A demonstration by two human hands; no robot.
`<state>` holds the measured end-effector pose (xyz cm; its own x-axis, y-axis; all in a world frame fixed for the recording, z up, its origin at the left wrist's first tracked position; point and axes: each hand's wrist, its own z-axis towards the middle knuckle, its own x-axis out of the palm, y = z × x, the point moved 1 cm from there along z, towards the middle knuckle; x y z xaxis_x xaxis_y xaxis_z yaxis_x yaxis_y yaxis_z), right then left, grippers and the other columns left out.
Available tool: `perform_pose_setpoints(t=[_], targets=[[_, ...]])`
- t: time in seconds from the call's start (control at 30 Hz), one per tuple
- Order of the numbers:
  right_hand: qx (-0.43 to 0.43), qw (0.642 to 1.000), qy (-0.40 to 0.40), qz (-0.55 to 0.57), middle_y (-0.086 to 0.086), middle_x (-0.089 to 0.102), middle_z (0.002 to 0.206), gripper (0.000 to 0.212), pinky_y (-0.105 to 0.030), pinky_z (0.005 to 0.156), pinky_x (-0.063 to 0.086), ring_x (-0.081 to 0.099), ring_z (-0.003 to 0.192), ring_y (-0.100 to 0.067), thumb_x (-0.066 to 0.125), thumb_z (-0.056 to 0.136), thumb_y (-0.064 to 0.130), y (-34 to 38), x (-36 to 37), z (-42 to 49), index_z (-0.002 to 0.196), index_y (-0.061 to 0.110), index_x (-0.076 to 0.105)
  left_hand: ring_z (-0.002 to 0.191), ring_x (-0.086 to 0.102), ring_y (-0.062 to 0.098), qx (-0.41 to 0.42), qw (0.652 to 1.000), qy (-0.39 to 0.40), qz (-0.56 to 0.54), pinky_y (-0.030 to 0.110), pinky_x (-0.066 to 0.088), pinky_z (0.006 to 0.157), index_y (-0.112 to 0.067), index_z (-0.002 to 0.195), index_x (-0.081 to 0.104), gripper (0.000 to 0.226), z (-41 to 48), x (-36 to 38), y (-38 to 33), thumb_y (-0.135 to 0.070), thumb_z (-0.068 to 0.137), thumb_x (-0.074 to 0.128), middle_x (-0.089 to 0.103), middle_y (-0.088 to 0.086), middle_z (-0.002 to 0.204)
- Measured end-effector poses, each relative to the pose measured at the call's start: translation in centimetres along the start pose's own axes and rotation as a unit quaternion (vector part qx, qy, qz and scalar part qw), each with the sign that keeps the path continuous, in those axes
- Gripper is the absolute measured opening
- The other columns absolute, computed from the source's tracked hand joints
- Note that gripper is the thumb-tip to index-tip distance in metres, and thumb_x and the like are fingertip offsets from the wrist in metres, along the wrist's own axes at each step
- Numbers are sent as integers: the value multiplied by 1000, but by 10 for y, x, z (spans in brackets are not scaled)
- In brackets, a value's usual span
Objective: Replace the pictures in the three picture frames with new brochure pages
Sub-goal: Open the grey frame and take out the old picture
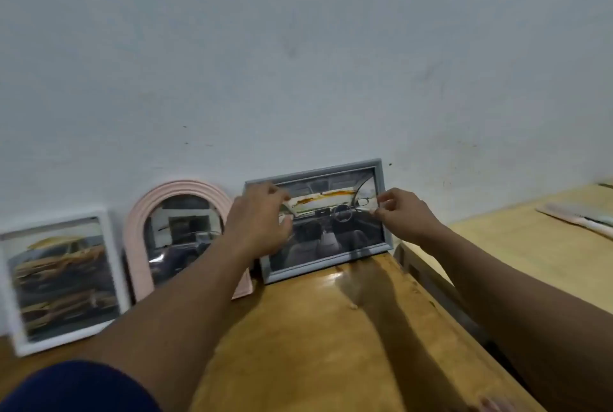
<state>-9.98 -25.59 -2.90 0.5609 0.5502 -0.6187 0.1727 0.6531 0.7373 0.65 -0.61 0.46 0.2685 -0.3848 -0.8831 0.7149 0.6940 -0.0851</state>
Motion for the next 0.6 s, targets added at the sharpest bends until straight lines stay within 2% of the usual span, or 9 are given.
perform_pose_setpoints(t=[0.1,0.23,0.3,0.4,0.5,0.6], targets=[[41,998,-48,19,-12,52,141,51,-32,82,50,55,121,-29,60,97,34,-13,8,26,141,15,43,132,44,27,29,993,-76,83,46,39,106,-21,135,60,49,30,14,9,-39,90,61,53,8,141],[87,994,-51,52,-13,46,147,58,-43,97,48,50,129,-33,50,99,48,-41,23,65,145,15,37,120,45,31,43,984,-125,116,47,44,91,-17,124,64,43,62,43,15,-37,86,65,60,10,124],[95,989,-52,96,-13,51,141,54,-41,93,50,53,121,-30,40,102,50,-49,32,73,142,14,41,112,47,31,47,978,-158,126,46,44,86,-15,124,63,43,64,51,17,-36,86,63,59,10,117],[82,987,-70,121,-8,59,120,49,-41,83,50,57,104,-23,28,104,51,-56,43,74,125,14,52,107,50,31,45,976,-176,118,46,41,88,-14,128,60,47,62,59,18,-37,87,58,57,11,117],[67,981,-114,142,-7,62,99,46,-48,81,52,60,93,-25,28,104,51,-61,44,63,106,15,56,108,52,31,27,978,-179,107,49,40,92,-18,129,59,43,57,54,11,-38,91,59,56,11,119],[56,972,-138,179,-8,61,94,43,-43,73,53,59,87,-22,31,104,49,-59,39,42,100,14,56,103,56,29,15,981,-178,71,50,41,90,-20,128,61,35,50,41,3,-33,95,59,54,9,118]])
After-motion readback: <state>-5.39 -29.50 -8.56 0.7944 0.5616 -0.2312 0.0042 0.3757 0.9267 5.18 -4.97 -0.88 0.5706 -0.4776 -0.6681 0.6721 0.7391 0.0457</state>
